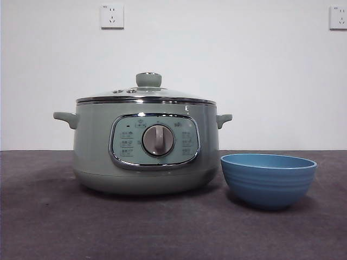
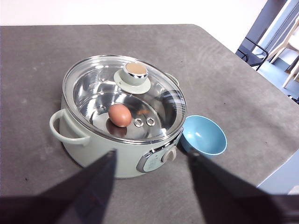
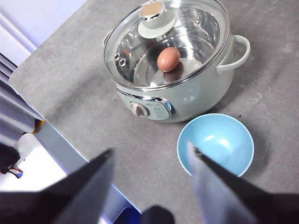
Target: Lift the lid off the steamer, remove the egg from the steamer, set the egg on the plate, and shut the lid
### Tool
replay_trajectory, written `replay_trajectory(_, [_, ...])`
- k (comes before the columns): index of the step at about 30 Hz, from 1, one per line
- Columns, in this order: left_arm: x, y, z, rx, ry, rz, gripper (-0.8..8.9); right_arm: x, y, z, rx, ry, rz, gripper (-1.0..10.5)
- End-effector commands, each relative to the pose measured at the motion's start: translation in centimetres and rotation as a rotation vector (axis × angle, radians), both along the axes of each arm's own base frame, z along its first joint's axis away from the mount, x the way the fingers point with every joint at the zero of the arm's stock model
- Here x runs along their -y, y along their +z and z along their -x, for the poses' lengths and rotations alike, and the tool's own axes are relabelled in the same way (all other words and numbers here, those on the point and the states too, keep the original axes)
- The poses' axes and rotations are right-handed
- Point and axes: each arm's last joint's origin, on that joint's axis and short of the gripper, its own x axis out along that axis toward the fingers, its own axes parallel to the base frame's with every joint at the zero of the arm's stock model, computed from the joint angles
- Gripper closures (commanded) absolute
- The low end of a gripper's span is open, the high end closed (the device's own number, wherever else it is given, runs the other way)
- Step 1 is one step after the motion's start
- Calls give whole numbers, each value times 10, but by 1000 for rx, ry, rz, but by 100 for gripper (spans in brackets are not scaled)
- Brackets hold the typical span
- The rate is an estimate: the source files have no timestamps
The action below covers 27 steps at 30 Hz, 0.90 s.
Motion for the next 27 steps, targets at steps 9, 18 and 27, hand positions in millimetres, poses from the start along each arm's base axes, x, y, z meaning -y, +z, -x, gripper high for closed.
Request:
replay_trajectory(9, [3,3,-22,45,-28,-8,216,0,1,0,7,-3,-3,347])
replay_trajectory(18, [29,-4,-79,66,-128,-9,216,-1,2,-2,24,-3,-5,347])
replay_trajectory(27, [74,-24,-134,129,-116,-59,216,-1,3,-4,32,-3,-6,347])
